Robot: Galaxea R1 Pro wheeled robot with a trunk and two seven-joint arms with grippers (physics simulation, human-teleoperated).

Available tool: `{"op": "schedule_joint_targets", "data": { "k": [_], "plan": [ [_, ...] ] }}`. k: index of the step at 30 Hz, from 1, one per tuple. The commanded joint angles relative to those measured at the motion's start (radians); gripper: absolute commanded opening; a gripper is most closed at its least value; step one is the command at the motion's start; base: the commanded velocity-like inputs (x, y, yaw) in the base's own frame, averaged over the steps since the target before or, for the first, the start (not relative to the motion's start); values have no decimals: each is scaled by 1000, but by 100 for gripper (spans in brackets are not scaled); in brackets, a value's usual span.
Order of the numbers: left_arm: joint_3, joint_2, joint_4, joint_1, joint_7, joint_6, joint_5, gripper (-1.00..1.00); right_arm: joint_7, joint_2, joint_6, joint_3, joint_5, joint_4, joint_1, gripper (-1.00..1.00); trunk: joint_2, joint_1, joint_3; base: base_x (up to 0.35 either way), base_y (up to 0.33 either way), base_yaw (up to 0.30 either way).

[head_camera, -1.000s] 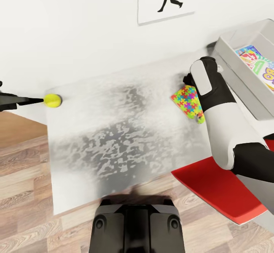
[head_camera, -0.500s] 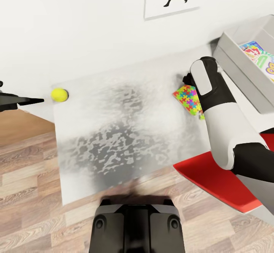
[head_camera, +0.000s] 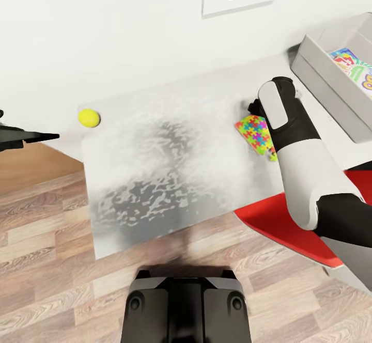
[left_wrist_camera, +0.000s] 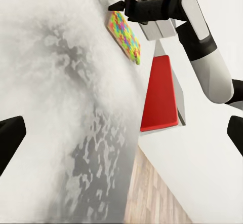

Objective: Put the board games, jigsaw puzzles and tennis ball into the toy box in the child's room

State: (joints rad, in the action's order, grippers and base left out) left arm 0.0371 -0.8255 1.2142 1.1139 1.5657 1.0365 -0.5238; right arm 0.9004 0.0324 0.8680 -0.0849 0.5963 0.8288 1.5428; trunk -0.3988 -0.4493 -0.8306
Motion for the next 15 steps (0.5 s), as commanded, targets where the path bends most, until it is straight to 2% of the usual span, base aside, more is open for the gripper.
{"op": "schedule_joint_targets", "data": {
  "k": [1,15],
  "plan": [
    [3,-1,-1,1,5,11,0,100,9,0,-1,-2,31,-13,0,100,-1,-1,-1,-92,63,0],
    [3,-2,-1,1,5,11,-1,100,10,0,-1,-3,31,-13,-1,100,-1,-1,-1,-146,73,0]
  ]
}}
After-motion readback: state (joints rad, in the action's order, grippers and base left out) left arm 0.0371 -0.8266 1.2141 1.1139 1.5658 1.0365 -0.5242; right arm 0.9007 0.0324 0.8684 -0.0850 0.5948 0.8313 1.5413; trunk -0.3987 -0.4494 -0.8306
